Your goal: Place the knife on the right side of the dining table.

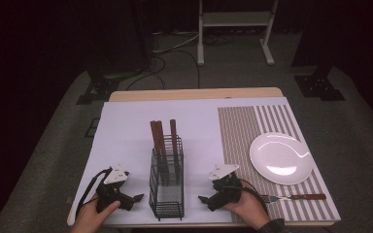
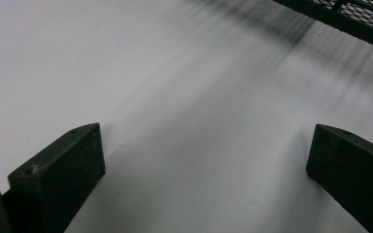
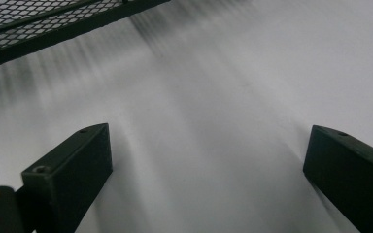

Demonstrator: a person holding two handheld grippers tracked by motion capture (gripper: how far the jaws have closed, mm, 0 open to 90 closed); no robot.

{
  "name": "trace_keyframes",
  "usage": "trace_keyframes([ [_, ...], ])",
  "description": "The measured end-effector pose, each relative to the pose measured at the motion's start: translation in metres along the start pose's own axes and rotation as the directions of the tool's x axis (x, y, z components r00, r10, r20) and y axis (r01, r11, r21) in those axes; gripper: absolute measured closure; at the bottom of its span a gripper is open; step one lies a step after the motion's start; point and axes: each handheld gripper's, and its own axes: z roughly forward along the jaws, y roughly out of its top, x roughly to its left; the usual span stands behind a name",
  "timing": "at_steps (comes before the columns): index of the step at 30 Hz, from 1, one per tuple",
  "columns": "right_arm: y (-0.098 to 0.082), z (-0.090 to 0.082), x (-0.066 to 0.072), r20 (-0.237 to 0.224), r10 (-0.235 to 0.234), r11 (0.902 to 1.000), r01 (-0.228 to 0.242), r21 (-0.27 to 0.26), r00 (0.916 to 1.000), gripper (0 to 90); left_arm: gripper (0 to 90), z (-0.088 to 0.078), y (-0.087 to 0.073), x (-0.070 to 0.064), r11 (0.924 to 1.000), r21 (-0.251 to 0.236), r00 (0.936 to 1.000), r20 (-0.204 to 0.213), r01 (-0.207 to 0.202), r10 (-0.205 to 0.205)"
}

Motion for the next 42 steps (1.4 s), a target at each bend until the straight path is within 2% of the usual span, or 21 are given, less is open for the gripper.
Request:
trace_keyframes([
  [7,0.000,0.000,0.000,-0.001,0.001,1.0000,-0.001,0.001,1.0000,2.0,0.0,0.000,0.000,0.000,1.0000,0.000,1.0000,0.000,0.000,0.000],
  [14,0.002,-0.001,-0.003,-0.013,0.038,0.9993,-0.038,-0.001,0.9992,2.3,0.0,0.000,0.000,0.000,1.0000,0.000,1.0000,0.000,0.000,0.000],
  [23,0.006,-0.003,-0.007,-0.002,0.043,0.9990,-0.043,0.011,0.9991,4.3,0.0,0.000,0.000,0.000,1.0000,0.000,1.0000,0.000,0.000,0.000],
  [35,0.019,-0.010,-0.016,-0.018,0.081,0.9967,-0.081,-0.012,0.9966,5.3,0.0,0.000,0.000,0.000,1.0000,0.000,1.0000,0.000,0.000,0.000],
  [42,0.028,-0.016,-0.018,-0.035,0.097,0.9939,-0.098,-0.050,0.9947,5.4,0.0,0.000,0.000,0.000,1.0000,0.000,1.0000,-0.001,-0.001,0.001],
])
